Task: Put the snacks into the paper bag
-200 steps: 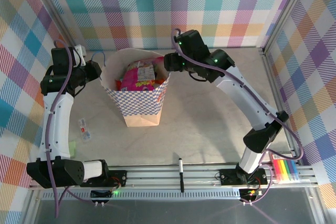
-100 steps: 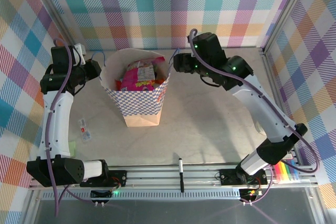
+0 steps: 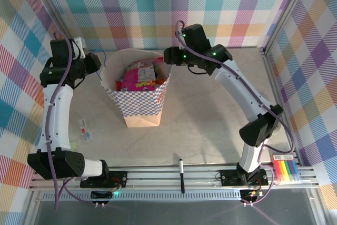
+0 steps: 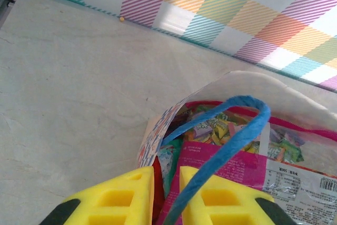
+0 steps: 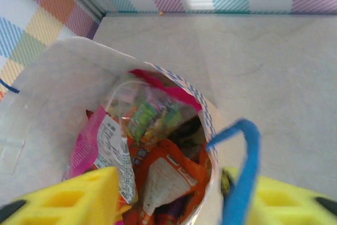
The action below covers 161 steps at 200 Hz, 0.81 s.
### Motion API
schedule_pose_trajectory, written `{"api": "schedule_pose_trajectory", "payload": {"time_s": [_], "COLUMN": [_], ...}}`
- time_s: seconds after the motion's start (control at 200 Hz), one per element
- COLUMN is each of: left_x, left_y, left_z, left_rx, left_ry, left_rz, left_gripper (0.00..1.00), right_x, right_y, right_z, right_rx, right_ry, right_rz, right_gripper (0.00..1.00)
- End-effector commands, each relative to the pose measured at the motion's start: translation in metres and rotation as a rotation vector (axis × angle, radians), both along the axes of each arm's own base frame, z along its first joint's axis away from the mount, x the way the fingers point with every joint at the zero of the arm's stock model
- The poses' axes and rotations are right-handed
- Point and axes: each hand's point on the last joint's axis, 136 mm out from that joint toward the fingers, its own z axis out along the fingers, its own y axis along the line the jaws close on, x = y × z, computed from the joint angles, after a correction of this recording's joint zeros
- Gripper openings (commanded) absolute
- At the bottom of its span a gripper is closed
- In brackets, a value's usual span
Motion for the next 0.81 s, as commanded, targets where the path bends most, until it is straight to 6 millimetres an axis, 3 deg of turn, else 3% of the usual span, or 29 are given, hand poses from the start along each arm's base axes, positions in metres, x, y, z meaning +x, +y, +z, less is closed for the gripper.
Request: {"api": "schedule_pose_trajectory", "payload": {"time_s": [0.0,0.125,0.24,0.42,0.635,0.8], "left_x": [0.003,0.007,0.010,0.011,0.012,0.019], "left_y": [-0.011,-0.022,-0.037,-0.066,-0.100,-0.129], "left_z": [0.013,0.020,0.032,0.062,0.088,0.096], "left_rx": [0.020,0.022,0.016,-0.006,-0.009,-0.014], "left_ry": [-0.033,-0.039,-0.062,-0.130,-0.191,-0.220], "left_rz": [-0.053,-0.089,-0.126,-0.187,-0.261,-0.315], "left_gripper": [0.19,0.06,0.00,0.00,0.00,0.01], "right_x": [0.003,0.007,0.010,0.007,0.009,0.005], "right_y": [0.012,0.021,0.023,0.020,-0.006,-0.014], "right_z": [0.026,0.041,0.066,0.099,0.115,0.130], "right_rx": [0.068,0.081,0.097,0.162,0.151,0.172], "right_ry": [-0.042,-0.073,-0.126,-0.181,-0.221,-0.251], "right_rz": [0.053,0.094,0.117,0.150,0.104,0.106], "right_gripper": [0.24,0.00,0.00,0.00,0.00,0.00]}}
